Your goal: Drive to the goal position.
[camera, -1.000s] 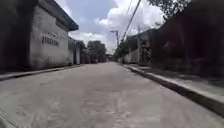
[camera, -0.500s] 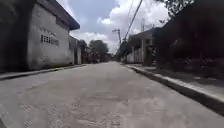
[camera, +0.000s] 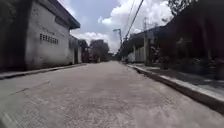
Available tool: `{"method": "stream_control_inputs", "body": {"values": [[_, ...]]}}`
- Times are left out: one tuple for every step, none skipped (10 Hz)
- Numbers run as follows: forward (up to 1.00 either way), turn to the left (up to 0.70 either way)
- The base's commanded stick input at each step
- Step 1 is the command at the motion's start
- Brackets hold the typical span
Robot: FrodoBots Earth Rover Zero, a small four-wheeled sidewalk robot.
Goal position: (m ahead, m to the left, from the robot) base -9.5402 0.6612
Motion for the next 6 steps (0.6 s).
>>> {"method": "stream_control_inputs", "body": {"values": [[0.0,0.94],[0.0,0.96],[0.0,0.96],[0.0,0.96],[0.0,0.97],[0.0,0.97]]}}
